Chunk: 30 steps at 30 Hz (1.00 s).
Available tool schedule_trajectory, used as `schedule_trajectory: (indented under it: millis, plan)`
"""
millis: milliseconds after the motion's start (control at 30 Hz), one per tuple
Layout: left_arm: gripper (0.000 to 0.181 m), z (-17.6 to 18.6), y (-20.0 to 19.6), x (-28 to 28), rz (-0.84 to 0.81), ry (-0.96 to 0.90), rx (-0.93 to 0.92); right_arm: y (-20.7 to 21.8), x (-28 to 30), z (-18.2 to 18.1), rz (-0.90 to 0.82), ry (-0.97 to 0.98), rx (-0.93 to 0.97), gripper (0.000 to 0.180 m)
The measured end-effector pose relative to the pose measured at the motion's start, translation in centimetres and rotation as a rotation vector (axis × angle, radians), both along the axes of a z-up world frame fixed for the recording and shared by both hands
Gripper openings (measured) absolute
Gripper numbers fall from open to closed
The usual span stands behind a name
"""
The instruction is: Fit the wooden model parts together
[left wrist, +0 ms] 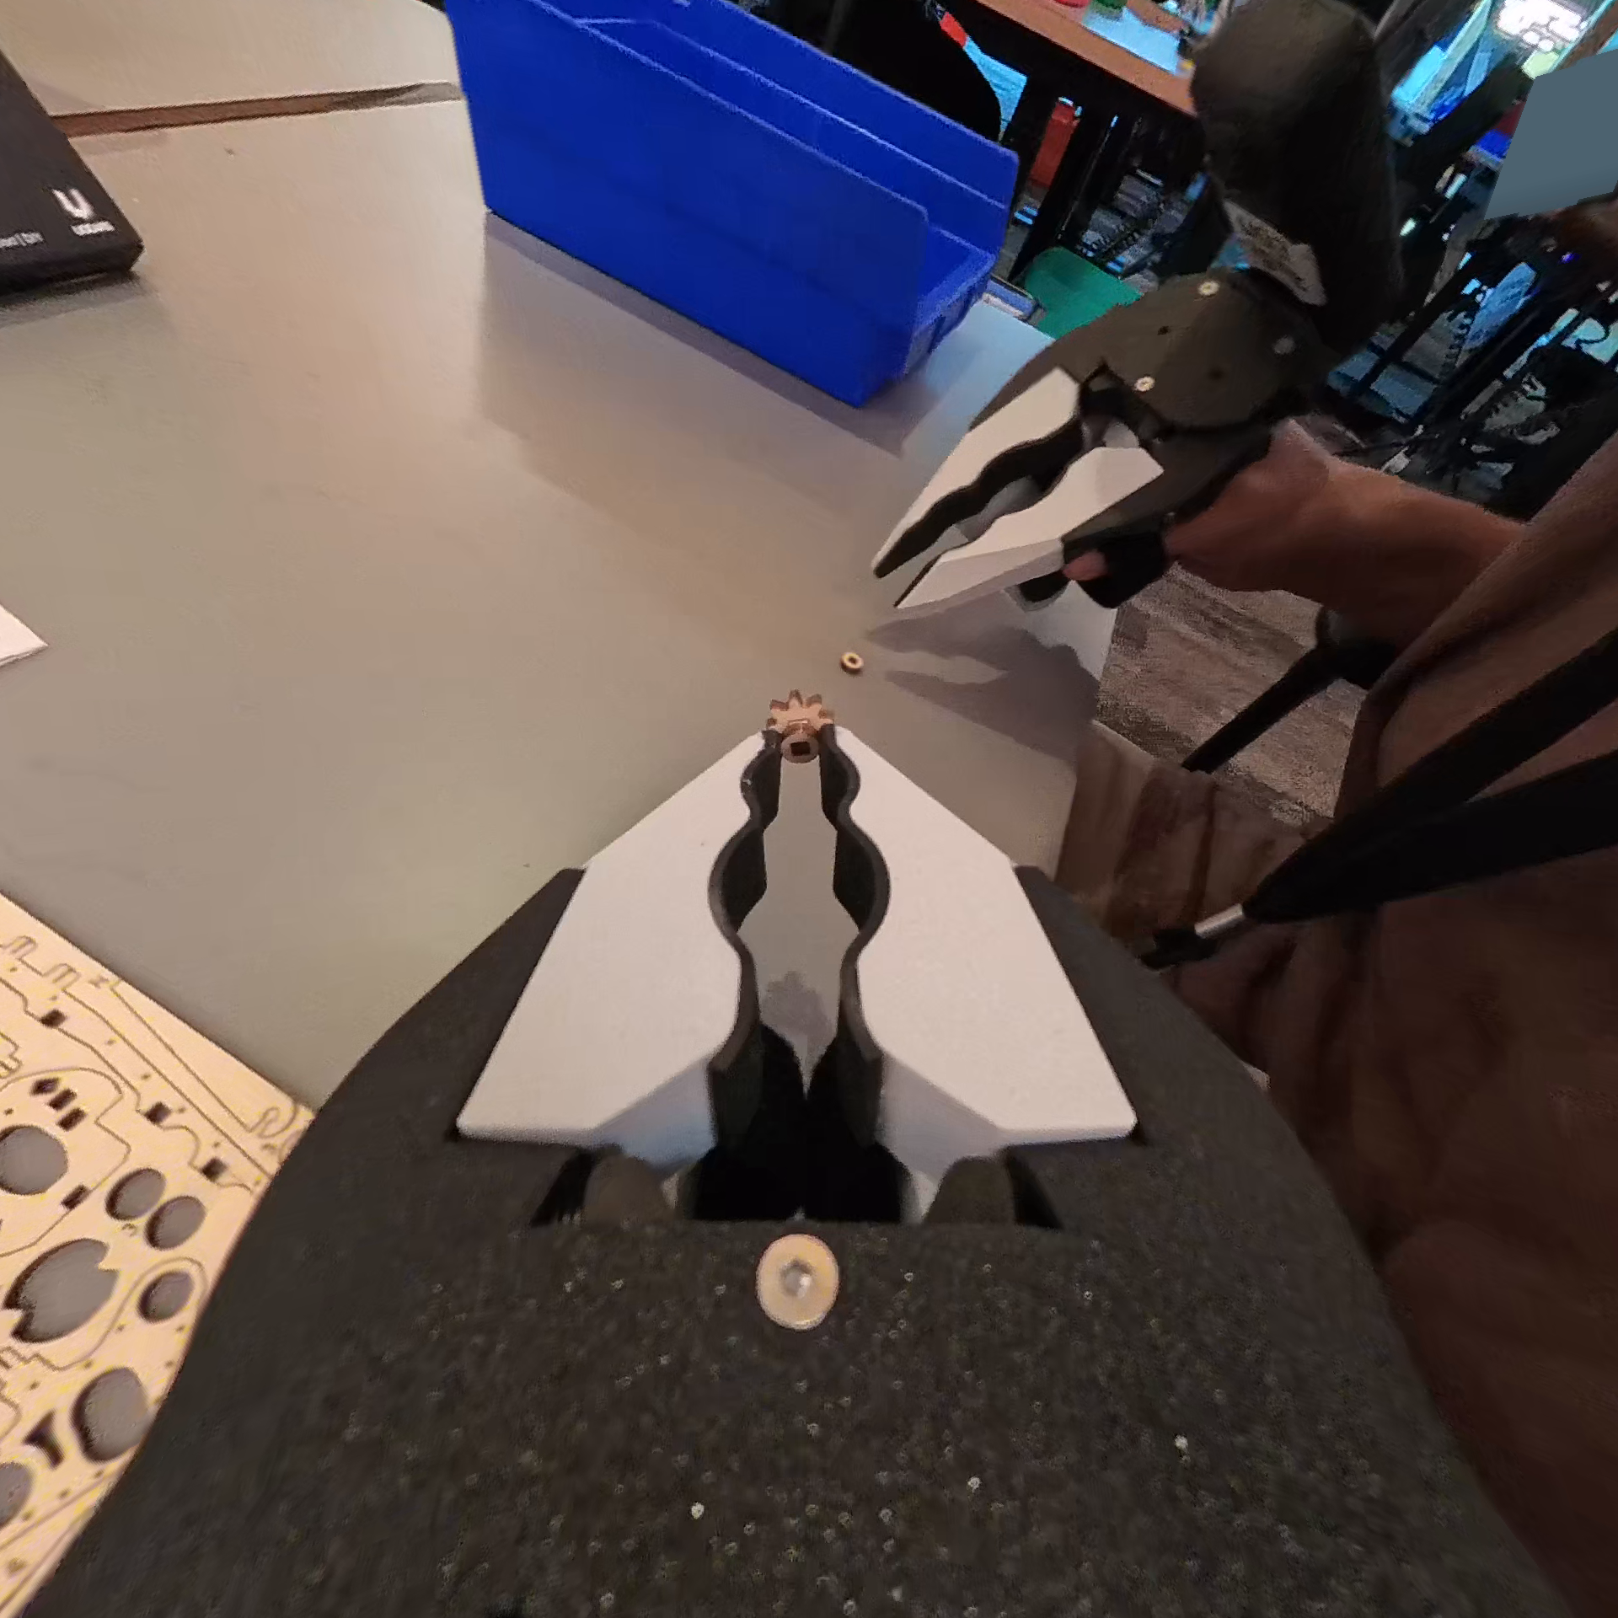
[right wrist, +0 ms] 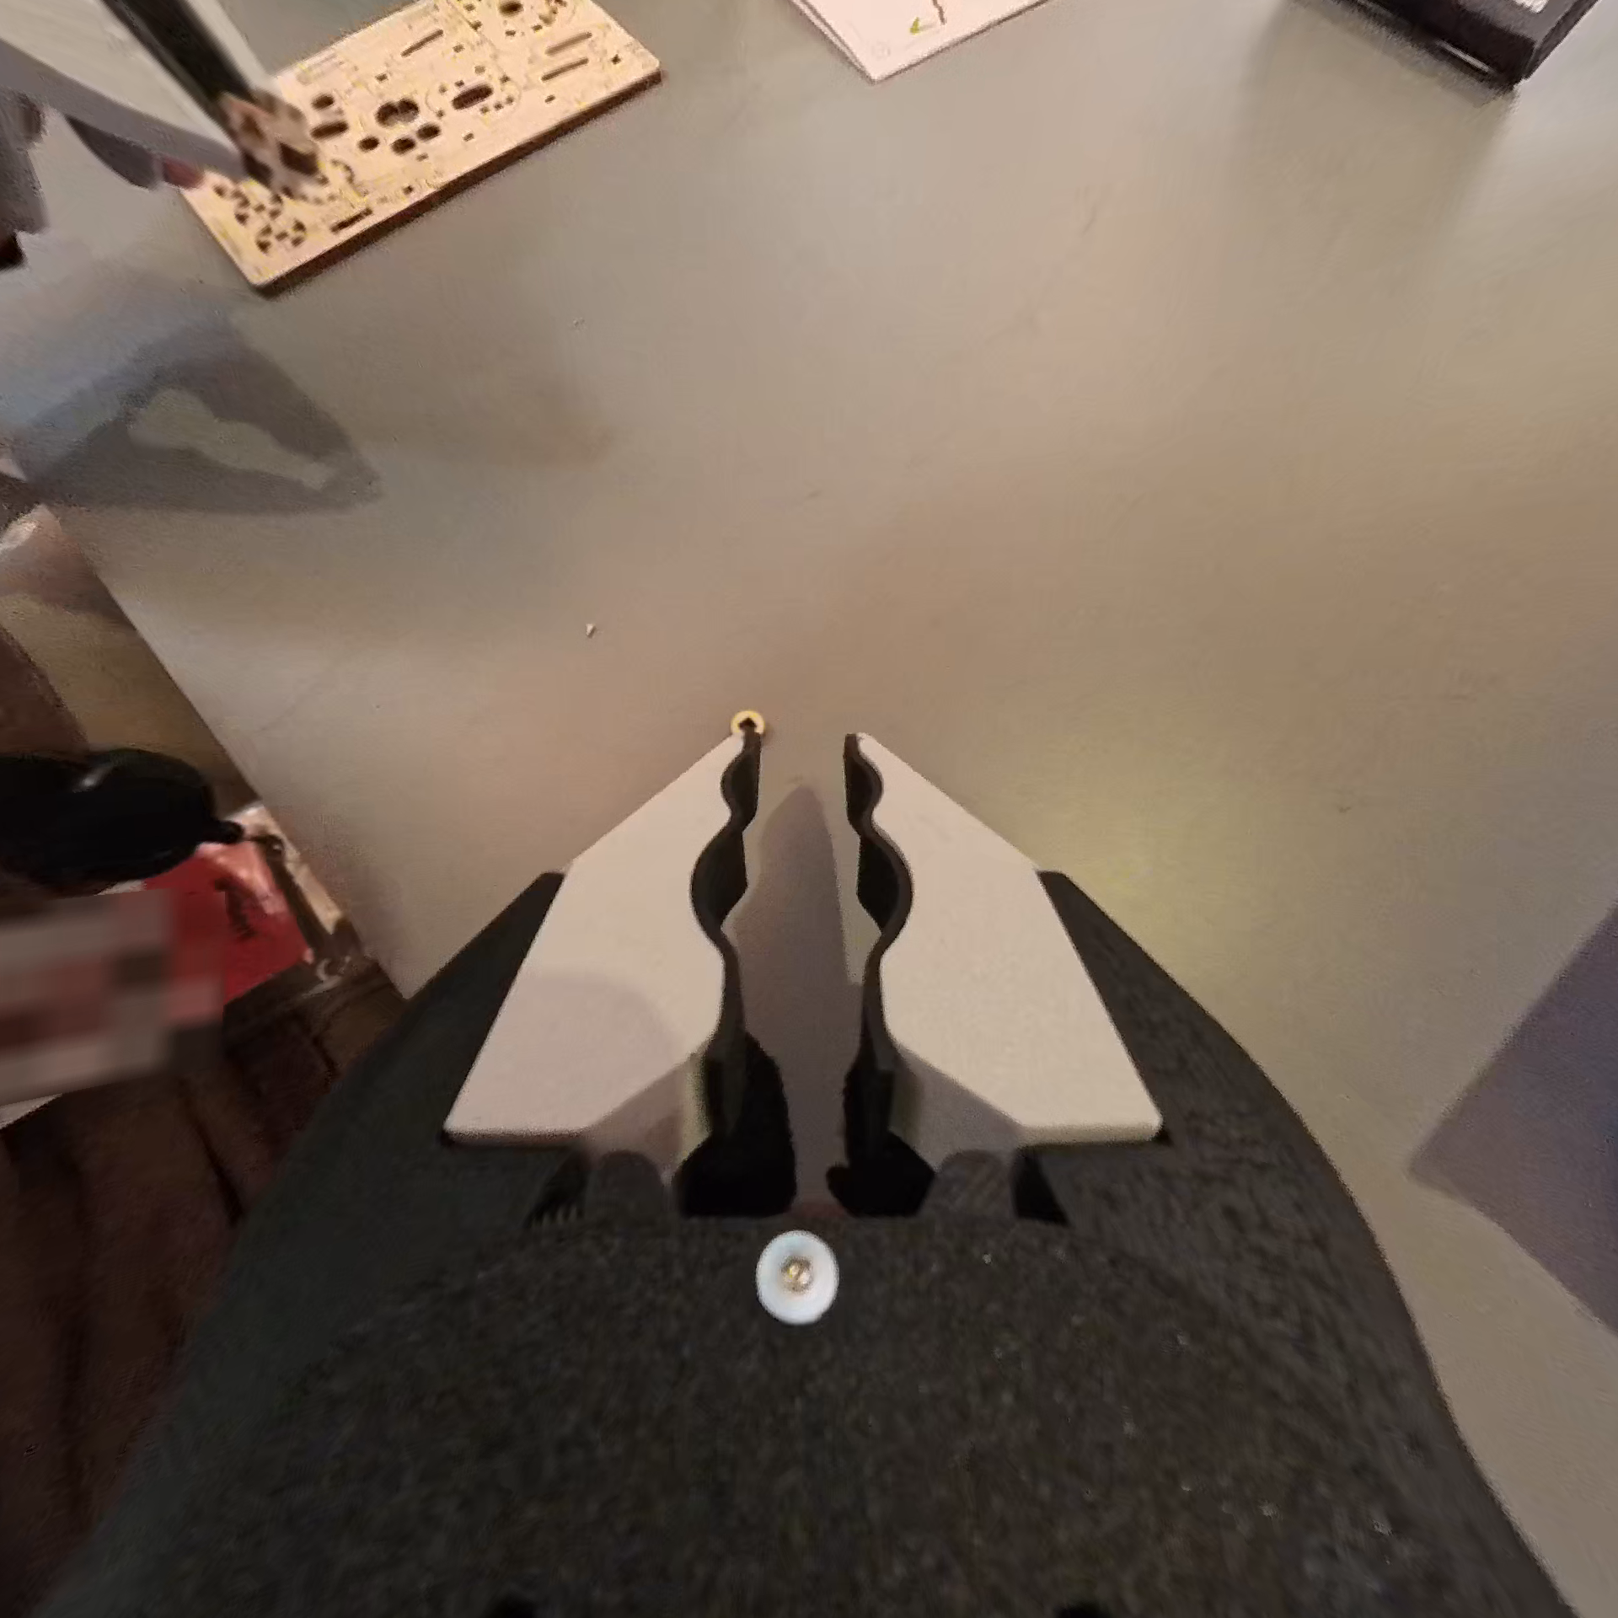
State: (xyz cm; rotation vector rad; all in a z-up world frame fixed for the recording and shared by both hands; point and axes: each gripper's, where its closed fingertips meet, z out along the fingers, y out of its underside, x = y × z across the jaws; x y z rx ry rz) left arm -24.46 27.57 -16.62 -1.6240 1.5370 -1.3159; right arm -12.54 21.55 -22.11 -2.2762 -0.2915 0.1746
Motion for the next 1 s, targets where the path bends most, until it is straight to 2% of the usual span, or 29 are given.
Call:
schedule_trajectory:
  millis: [400,567,767,867,1000]
  plan:
    - [0.006,-1.2,1.6,1.4,0.031,0.007,-0.052,0.5,0.1,0.2,-0.027,0.081,0.009,0.023]
    - [0.006,-1.0,1.4,1.4,0.027,-0.003,-0.072,0.4,-0.7,0.2,-0.039,0.145,-0.012,0.016]
    - [0.006,-1.0,0.3,1.5,-0.009,-0.001,-0.086,0.3,0.0,-0.2,-0.085,0.034,-0.042,0.019]
    - [0.006,-1.0,-0.2,1.6,-0.026,0.0,-0.093,0.4,-1.4,-0.7,-0.031,0.084,-0.062,0.019]
    - [0.006,-1.0,-0.7,1.7,-0.039,-0.002,-0.115,0.7,-2.1,-2.2,0.005,0.038,-0.114,0.018]
